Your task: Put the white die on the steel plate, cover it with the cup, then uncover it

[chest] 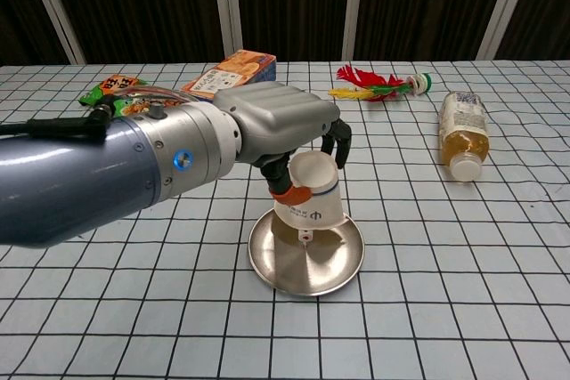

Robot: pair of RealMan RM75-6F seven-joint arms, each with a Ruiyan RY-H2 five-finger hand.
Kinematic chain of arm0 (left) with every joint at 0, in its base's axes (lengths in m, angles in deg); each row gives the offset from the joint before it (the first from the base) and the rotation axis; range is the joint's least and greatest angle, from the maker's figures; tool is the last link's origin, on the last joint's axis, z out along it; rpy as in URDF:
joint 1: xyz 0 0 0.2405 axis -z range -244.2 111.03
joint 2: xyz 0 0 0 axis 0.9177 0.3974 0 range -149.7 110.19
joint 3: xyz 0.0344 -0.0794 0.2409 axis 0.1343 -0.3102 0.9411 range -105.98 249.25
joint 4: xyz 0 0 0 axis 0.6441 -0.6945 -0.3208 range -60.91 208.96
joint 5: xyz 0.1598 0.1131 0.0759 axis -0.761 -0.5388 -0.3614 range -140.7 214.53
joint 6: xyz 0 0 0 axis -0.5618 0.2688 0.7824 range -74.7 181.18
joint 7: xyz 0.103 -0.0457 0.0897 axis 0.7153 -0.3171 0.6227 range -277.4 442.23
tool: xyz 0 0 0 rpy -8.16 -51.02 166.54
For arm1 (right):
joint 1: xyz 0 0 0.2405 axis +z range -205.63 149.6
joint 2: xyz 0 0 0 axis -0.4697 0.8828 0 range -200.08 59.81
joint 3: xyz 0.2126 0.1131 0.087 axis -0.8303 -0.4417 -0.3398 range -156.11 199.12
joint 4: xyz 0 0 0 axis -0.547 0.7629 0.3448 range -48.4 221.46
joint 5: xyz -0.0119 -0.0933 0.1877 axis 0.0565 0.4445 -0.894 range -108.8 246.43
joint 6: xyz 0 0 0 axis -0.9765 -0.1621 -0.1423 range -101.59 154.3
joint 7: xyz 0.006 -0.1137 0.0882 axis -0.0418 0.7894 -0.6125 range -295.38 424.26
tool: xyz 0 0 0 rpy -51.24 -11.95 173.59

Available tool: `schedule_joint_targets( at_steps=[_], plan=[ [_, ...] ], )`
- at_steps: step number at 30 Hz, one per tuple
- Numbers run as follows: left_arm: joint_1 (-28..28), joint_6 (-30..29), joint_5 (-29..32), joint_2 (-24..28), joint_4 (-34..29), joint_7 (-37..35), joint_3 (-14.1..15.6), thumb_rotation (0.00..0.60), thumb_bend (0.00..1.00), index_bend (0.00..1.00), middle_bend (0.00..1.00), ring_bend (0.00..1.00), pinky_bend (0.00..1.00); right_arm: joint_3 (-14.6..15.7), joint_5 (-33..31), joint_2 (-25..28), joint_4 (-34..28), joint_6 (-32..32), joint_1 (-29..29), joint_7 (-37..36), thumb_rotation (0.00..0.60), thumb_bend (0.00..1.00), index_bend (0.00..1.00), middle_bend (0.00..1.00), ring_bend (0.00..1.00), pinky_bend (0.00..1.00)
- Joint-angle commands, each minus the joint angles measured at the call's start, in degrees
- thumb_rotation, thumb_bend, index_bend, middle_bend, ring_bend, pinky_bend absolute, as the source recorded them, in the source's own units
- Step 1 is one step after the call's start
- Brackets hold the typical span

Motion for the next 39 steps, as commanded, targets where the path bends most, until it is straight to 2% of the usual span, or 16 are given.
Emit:
schedule_joint_targets(
  at_steps=[1, 10, 20, 33, 39],
  plan=[
    [-0.78, 1.73, -0.94, -0.08, -0.69, -2.94, -0.89, 0.600, 0.52, 0.39, 0.37, 0.15, 0.08, -0.01, -0.02, -0.02, 0.01, -0.04, 0.05, 0.08, 0.600, 0.10, 0.20, 0.12, 0.13, 0.07],
    [-1.62, 3.21, 2.83, 0.90, -3.56, -4.82, -2.52, 0.600, 0.52, 0.39, 0.38, 0.15, 0.08, -0.05, 0.13, 0.01, -0.11, 0.33, -0.11, -0.13, 0.600, 0.10, 0.20, 0.12, 0.13, 0.07],
    [-1.92, 4.62, 6.03, 1.06, -3.43, -5.89, -2.75, 0.600, 0.52, 0.39, 0.38, 0.15, 0.08, -0.08, -0.02, 0.00, -0.24, 0.27, -0.08, 0.01, 0.600, 0.10, 0.20, 0.12, 0.14, 0.07],
    [-1.23, -0.41, 0.38, 0.34, -0.42, 1.37, -0.03, 0.600, 0.52, 0.39, 0.38, 0.15, 0.08, -0.10, -0.04, 0.02, -0.42, 0.37, -0.15, -0.02, 0.600, 0.10, 0.20, 0.12, 0.14, 0.07],
    [-1.50, -0.57, -0.23, -0.53, -0.43, 1.72, -0.32, 0.600, 0.52, 0.39, 0.39, 0.15, 0.08, -0.03, 0.02, -0.07, -0.49, 0.25, -0.07, 0.18, 0.600, 0.10, 0.20, 0.12, 0.14, 0.07]
  ],
)
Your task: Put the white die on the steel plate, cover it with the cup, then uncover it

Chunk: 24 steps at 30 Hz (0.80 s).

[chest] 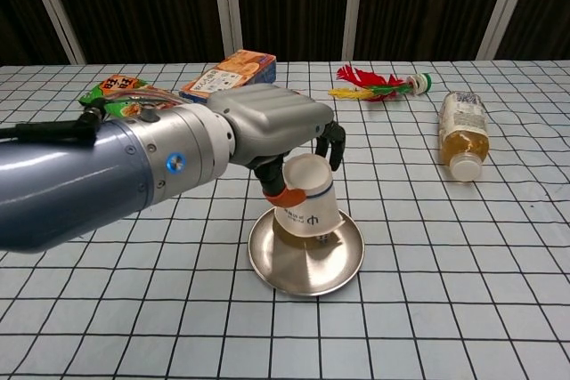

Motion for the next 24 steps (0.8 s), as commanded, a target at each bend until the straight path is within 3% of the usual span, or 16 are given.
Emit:
schedule_joint_targets(
  at_steps=[1, 12, 19, 24],
  plan=[
    [-0.21, 0.71, 0.58, -0.26, -0.43, -0.73, -0.37, 0.600, 0.52, 0.39, 0.39, 0.15, 0.08, -0.03, -0.05, -0.05, 0.03, 0.00, 0.01, 0.00, 0.600, 0.10, 0.20, 0.12, 0.14, 0.07],
    [-1.09, 5.25, 2.00, -0.27, -1.19, -5.96, -1.61, 0.600, 0.52, 0.39, 0.39, 0.16, 0.10, -0.13, -0.30, 0.10, 0.15, -0.25, 0.03, -0.54, 0.600, 0.10, 0.20, 0.12, 0.14, 0.07],
    [-1.24, 9.43, 6.36, 1.70, -3.53, -9.82, -3.16, 0.600, 0.52, 0.39, 0.39, 0.16, 0.10, -0.12, -0.38, -0.05, 0.28, -0.52, 0.21, -0.29, 0.600, 0.10, 0.20, 0.12, 0.14, 0.07],
    [-0.68, 8.10, 6.41, 2.40, -3.37, -8.29, -2.93, 0.600, 0.52, 0.39, 0.39, 0.16, 0.10, -0.09, -0.35, -0.13, 0.15, -0.54, 0.26, -0.07, 0.600, 0.10, 0.20, 0.12, 0.14, 0.07]
  ],
)
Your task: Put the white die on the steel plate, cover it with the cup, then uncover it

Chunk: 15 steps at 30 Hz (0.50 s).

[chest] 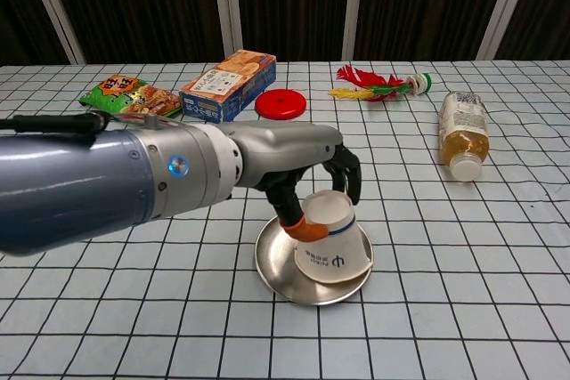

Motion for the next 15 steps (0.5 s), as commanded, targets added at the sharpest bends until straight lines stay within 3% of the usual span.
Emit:
schedule_joint_targets(
  at_steps=[1, 9, 15],
  plan=[
    [0.47, -1.31, -0.38, 0.26, 0.45, 1.74, 0.65, 0.600, 0.52, 0.39, 0.39, 0.16, 0.10, 0.04, 0.14, -0.03, -0.10, 0.06, 0.02, 0.13, 0.600, 0.10, 0.20, 0.12, 0.14, 0.07],
    [0.77, -4.88, -6.18, -1.26, 4.37, 6.86, 4.27, 0.600, 0.52, 0.39, 0.39, 0.16, 0.10, 0.07, 0.23, 0.10, -0.25, 0.04, -0.04, -0.32, 0.600, 0.10, 0.20, 0.12, 0.14, 0.07],
    [0.23, -4.15, -6.74, -2.71, 6.03, 6.16, 4.68, 0.600, 0.52, 0.39, 0.39, 0.16, 0.10, 0.08, 0.29, 0.26, -0.26, 0.06, -0.13, -0.80, 0.600, 0.10, 0.20, 0.12, 0.14, 0.07]
  ],
)
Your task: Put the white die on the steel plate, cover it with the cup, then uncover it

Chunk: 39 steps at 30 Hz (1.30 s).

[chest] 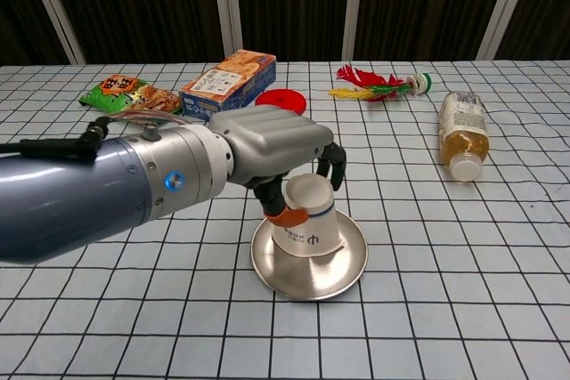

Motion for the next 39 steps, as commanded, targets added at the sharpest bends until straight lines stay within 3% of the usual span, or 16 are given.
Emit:
schedule_joint_targets(
  at_steps=[1, 6, 12, 19, 26, 32, 35, 39],
  plan=[
    [-0.40, 0.62, 0.25, -0.61, 0.19, -1.27, -0.30, 0.600, 0.52, 0.39, 0.39, 0.16, 0.10, 0.01, 0.00, 0.07, -0.03, 0.03, -0.05, -0.13, 0.600, 0.10, 0.20, 0.12, 0.14, 0.07],
    [-1.07, 3.90, 2.81, -1.27, -0.73, -5.66, -1.83, 0.600, 0.52, 0.39, 0.39, 0.16, 0.10, -0.08, -0.51, 0.09, 0.16, -0.38, 0.03, -0.31, 0.600, 0.10, 0.20, 0.12, 0.14, 0.07],
    [-1.80, 11.17, 9.78, 0.63, -4.18, -14.46, -5.81, 0.600, 0.52, 0.39, 0.39, 0.16, 0.10, -0.14, -0.39, 0.22, -0.09, 0.06, -0.10, -0.12, 0.600, 0.10, 0.20, 0.12, 0.14, 0.07],
    [-0.91, 10.99, 10.35, 3.53, -5.32, -13.82, -5.49, 0.600, 0.52, 0.39, 0.39, 0.16, 0.10, -0.03, -0.20, 0.27, -0.48, 0.16, -0.14, 0.16, 0.600, 0.10, 0.20, 0.12, 0.14, 0.07],
    [-1.17, 6.14, 5.12, 3.94, -4.62, -11.53, -4.04, 0.600, 0.52, 0.40, 0.39, 0.16, 0.10, 0.13, 0.09, 0.12, -0.70, 0.12, -0.03, 0.58, 0.600, 0.10, 0.20, 0.12, 0.14, 0.07],
    [-2.24, 2.04, -3.25, 2.28, -2.17, -10.81, -2.28, 0.600, 0.52, 0.40, 0.39, 0.17, 0.10, 0.23, -0.05, 0.21, -0.79, -0.37, 0.08, 0.43, 0.600, 0.10, 0.21, 0.12, 0.14, 0.07],
    [-2.84, 1.81, -4.78, 1.85, -2.26, -12.92, -2.82, 0.600, 0.52, 0.40, 0.39, 0.17, 0.10, 0.23, -0.13, 0.20, -0.72, -0.52, 0.13, 0.39, 0.600, 0.10, 0.21, 0.12, 0.14, 0.07],
    [-4.57, 0.17, -7.77, 4.00, -5.36, -18.30, -5.82, 0.600, 0.52, 0.40, 0.39, 0.17, 0.10, 0.14, -0.29, 0.18, -0.48, -0.54, 0.18, 0.42, 0.600, 0.10, 0.21, 0.12, 0.14, 0.07]
  ],
)
